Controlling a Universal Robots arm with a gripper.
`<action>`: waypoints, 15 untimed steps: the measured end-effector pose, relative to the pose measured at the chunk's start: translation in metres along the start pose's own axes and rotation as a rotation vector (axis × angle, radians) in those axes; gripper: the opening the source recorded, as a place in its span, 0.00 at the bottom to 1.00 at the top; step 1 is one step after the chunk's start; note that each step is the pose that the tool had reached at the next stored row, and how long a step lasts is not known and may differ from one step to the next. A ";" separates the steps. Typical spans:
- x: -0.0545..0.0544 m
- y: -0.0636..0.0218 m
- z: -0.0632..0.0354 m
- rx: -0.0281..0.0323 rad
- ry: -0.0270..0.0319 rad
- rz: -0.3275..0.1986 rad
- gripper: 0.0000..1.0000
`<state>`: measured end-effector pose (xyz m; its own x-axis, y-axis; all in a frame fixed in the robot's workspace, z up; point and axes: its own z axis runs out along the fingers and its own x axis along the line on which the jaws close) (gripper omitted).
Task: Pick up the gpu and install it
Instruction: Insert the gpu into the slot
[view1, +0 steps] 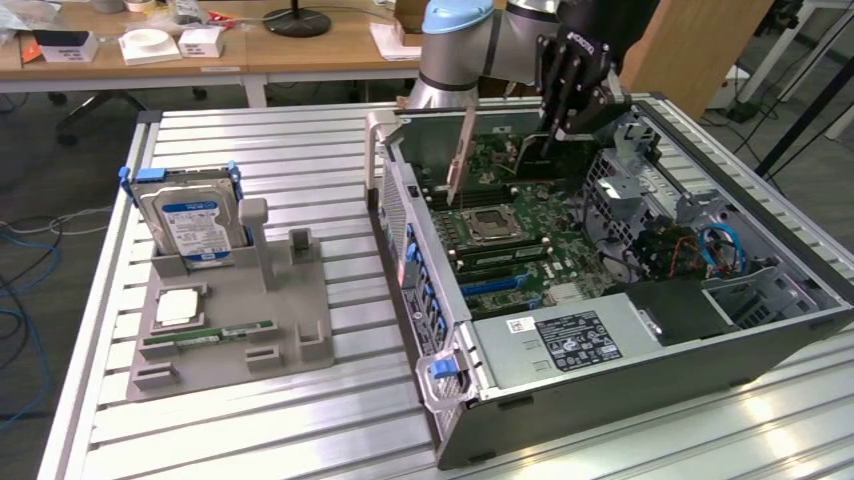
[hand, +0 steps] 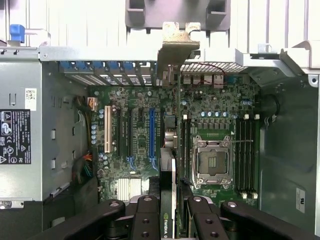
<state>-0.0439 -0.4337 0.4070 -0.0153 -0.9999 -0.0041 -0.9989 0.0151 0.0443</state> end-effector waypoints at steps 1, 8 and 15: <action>0.000 0.0000 0.0003 0.0006 0.0000 0.000 0.26; 0.000 0.0000 0.0035 0.0095 -0.0001 0.000 0.26; 0.000 -0.0004 0.0073 0.0281 -0.0003 0.000 0.26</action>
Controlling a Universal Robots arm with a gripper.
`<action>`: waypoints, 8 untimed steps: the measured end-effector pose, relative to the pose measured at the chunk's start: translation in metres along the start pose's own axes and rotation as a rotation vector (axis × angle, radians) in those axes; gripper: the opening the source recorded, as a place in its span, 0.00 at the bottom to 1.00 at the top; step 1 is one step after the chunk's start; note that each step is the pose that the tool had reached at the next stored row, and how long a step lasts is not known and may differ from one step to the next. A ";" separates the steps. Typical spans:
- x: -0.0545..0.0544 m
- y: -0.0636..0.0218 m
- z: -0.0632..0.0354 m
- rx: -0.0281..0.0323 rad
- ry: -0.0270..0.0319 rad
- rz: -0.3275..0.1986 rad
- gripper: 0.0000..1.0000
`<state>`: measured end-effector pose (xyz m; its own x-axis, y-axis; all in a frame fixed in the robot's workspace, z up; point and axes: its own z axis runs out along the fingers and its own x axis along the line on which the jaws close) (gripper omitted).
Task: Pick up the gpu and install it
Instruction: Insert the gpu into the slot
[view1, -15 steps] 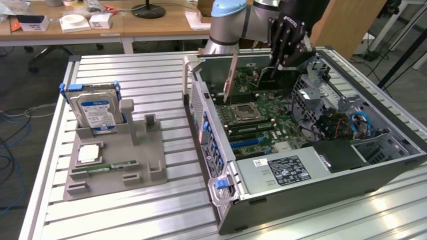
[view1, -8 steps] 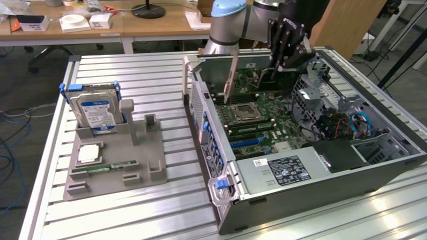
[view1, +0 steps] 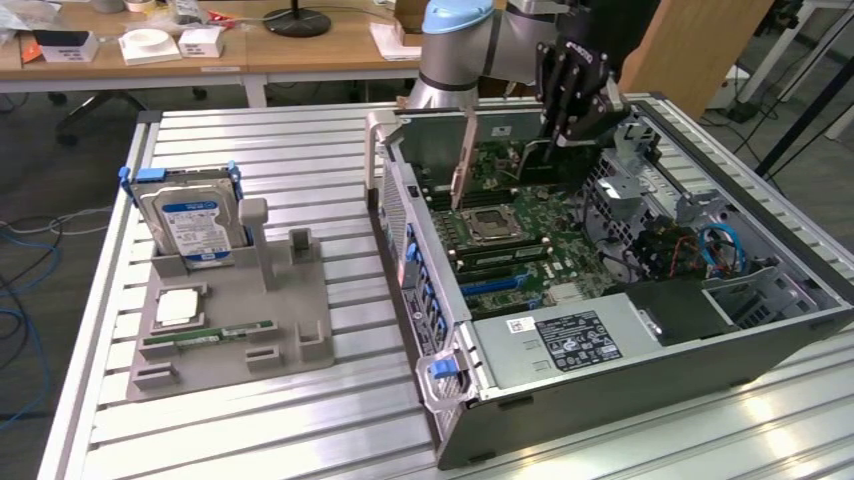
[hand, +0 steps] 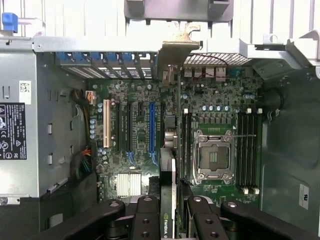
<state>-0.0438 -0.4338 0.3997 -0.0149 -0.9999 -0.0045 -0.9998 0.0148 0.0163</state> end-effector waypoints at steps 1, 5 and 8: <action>0.000 0.0000 0.0002 0.0001 0.0000 0.000 0.26; 0.000 0.0001 0.0004 0.0002 0.0000 0.000 0.26; 0.000 0.0001 0.0007 0.0002 -0.0002 0.000 0.26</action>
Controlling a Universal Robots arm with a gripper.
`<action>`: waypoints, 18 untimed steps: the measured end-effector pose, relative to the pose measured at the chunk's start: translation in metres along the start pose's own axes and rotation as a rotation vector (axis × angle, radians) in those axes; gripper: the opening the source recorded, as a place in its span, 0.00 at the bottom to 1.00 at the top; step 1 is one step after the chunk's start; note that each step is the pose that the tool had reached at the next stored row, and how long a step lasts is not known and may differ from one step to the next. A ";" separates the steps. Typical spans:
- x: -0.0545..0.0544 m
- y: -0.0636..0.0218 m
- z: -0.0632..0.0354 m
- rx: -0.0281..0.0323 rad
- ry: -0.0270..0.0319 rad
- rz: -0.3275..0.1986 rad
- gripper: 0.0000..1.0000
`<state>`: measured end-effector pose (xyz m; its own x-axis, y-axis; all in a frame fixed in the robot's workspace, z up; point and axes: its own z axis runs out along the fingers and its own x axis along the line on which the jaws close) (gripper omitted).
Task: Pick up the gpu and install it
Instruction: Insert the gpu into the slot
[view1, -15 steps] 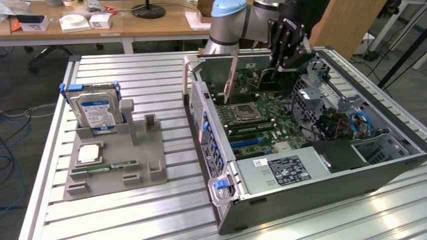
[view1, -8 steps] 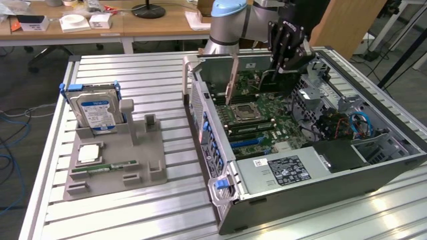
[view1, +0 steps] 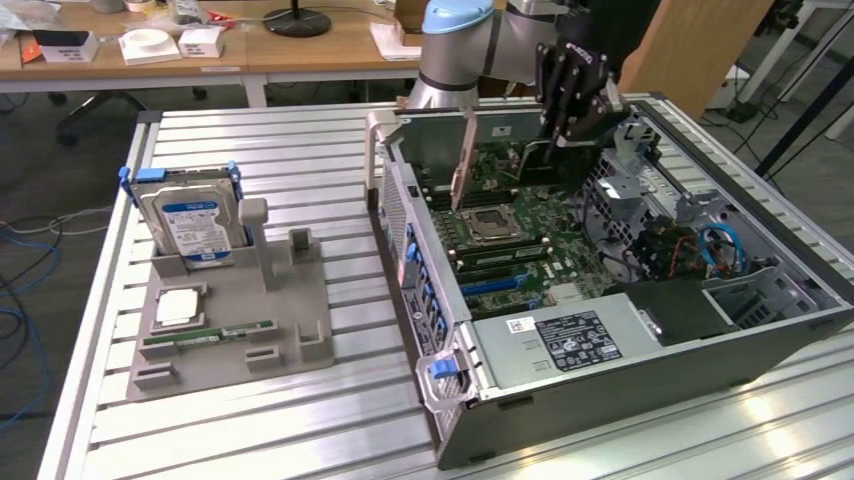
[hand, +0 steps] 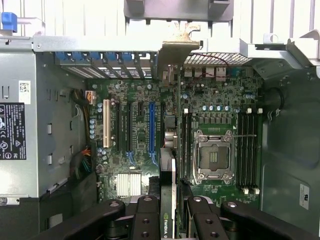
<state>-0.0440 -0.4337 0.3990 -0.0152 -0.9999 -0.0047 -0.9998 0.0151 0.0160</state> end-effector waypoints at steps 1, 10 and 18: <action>0.000 0.0000 0.0005 0.0001 -0.0002 0.000 0.26; 0.000 -0.0001 0.0057 -0.0002 -0.0116 0.000 0.26; 0.000 -0.0002 0.0105 -0.0004 -0.0256 0.000 0.26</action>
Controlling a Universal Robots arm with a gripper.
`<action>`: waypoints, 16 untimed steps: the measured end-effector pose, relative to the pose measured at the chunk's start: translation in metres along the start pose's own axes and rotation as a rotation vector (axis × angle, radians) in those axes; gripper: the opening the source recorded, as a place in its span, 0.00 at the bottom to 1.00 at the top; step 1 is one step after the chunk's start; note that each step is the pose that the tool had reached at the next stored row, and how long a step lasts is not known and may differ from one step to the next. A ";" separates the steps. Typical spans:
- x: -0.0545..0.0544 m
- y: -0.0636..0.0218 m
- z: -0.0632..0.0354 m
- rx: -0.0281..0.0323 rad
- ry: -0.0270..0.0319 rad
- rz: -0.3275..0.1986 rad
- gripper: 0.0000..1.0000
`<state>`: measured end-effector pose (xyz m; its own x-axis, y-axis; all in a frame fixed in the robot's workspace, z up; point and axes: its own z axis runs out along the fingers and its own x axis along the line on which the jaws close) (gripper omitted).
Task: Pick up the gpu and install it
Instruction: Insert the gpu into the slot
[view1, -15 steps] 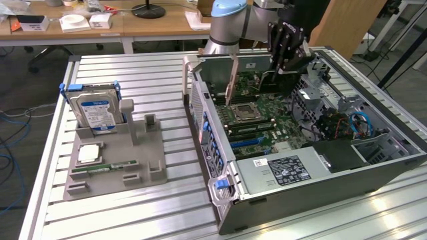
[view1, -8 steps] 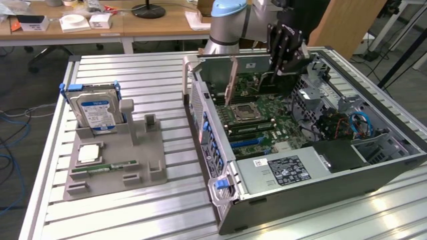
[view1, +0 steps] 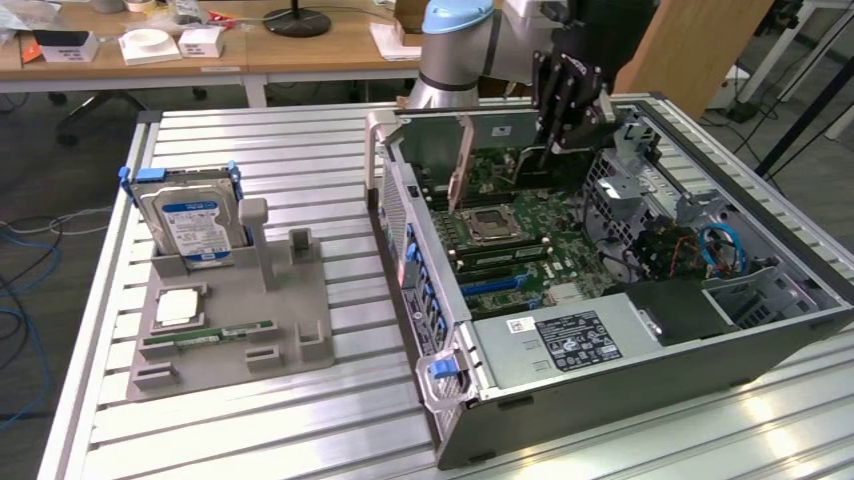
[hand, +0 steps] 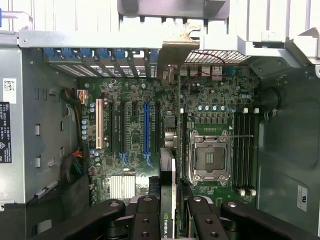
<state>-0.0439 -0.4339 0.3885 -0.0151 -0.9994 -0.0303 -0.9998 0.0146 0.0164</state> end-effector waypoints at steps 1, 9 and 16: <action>0.000 0.0000 0.0007 0.0000 0.0000 0.000 0.26; 0.001 -0.0001 0.0065 0.0000 0.0000 0.000 0.26; 0.003 -0.0002 0.0107 0.0000 -0.0002 0.000 0.26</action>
<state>-0.0440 -0.4366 0.3777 -0.0152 -0.9994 -0.0304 -0.9998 0.0147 0.0164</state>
